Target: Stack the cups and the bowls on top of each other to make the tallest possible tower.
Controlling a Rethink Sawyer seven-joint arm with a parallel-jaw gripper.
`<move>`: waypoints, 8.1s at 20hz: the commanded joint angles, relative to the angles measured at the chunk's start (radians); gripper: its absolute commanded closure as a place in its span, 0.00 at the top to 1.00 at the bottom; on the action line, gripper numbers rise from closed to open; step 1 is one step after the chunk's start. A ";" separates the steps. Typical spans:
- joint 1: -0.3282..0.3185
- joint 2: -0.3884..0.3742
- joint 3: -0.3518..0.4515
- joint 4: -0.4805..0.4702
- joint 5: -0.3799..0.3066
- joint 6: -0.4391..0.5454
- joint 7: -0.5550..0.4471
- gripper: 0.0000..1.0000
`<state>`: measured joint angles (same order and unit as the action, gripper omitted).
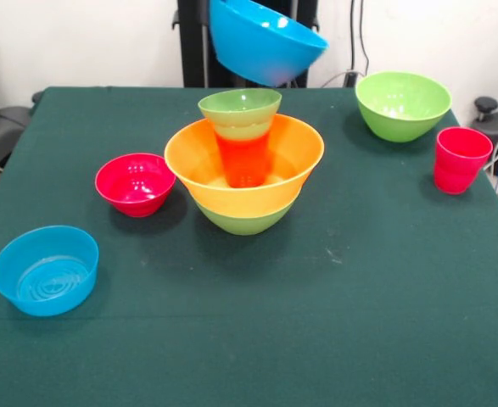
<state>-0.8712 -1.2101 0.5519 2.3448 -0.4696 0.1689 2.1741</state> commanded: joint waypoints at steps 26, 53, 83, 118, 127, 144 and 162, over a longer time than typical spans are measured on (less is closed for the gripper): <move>-0.204 0.137 0.265 0.105 0.067 0.042 -0.014 0.00; -0.111 0.174 0.130 0.007 -0.024 -0.012 -0.001 0.00; -0.068 0.200 0.032 -0.094 -0.094 0.047 -0.006 0.00; -0.127 0.300 0.120 -0.114 -0.135 -0.013 -0.037 0.00; -0.162 0.306 0.158 -0.121 -0.140 0.005 -0.058 0.00; -0.142 0.362 0.197 -0.175 -0.127 -0.019 -0.025 0.00; -0.142 0.352 0.165 -0.181 -0.160 0.002 -0.047 0.00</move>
<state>-1.0452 -0.8906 0.7102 2.2113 -0.5464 0.1687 2.1741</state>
